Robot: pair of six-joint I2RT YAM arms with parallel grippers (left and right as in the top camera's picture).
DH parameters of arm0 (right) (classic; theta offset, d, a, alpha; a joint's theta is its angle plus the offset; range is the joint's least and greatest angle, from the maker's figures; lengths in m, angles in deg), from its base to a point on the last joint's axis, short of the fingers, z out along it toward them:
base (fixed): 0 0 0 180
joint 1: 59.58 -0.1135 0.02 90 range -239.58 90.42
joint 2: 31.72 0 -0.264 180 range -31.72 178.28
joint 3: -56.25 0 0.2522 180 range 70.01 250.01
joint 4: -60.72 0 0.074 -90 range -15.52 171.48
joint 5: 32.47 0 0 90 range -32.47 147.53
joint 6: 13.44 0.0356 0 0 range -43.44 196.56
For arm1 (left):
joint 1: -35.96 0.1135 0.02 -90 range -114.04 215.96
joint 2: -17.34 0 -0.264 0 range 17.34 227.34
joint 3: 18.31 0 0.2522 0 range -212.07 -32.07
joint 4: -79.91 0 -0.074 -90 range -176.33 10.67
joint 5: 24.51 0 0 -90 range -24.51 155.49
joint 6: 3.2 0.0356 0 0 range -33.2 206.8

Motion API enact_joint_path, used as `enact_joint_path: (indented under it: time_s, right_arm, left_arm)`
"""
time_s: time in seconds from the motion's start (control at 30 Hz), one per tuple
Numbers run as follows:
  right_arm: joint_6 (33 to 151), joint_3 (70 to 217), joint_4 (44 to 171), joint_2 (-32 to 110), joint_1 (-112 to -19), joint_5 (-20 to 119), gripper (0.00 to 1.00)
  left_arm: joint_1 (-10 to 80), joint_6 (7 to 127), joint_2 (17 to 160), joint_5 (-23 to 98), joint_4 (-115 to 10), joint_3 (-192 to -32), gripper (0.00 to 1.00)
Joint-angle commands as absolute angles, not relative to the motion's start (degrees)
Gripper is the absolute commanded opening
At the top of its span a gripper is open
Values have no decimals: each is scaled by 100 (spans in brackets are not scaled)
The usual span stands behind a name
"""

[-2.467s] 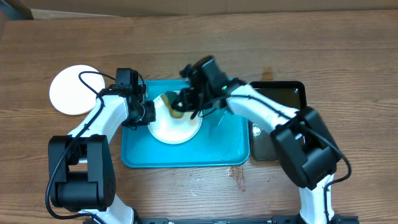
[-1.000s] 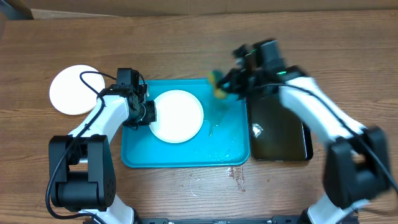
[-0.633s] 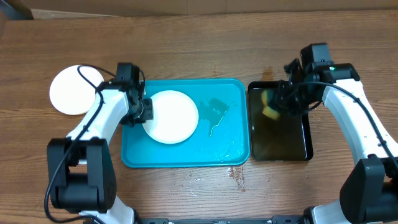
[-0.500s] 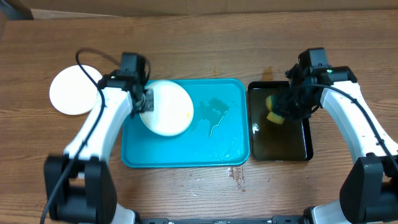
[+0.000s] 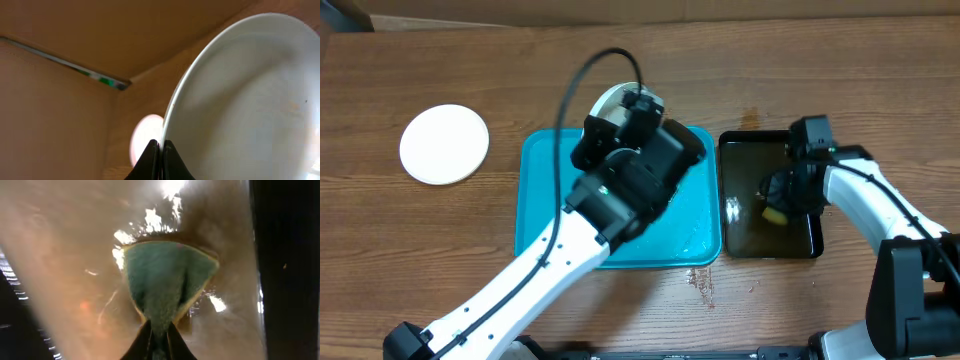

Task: Clean dirty plates on tray and stack at the side
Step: 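Lift the white plate with the left gripper and carry it left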

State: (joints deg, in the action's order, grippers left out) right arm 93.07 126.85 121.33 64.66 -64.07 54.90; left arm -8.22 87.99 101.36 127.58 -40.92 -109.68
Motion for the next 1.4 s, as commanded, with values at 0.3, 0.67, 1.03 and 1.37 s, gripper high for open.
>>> enact_joint_path:
  time_s: [0.3, 0.67, 1.03, 1.37]
  right_arm:
    - [9440, 12058, 11711, 6494, -6400, 5619, 84]
    - [9438, 12021, 11696, 6494, -6400, 5619, 93]
    - [9438, 12021, 11556, 6494, -6400, 5617, 100]
    - [9438, 12021, 11499, 6494, -6400, 5619, 100]
  left_arm:
    - [-1056, 9603, 10154, 14434, -4158, -10998, 4]
    - [-879, 9605, 10154, 14430, -4483, -10998, 4]
    - [-75, 9603, 10154, 14078, -4837, -10998, 4]
    - [758, 9238, 10154, 12738, -4910, -10998, 4]
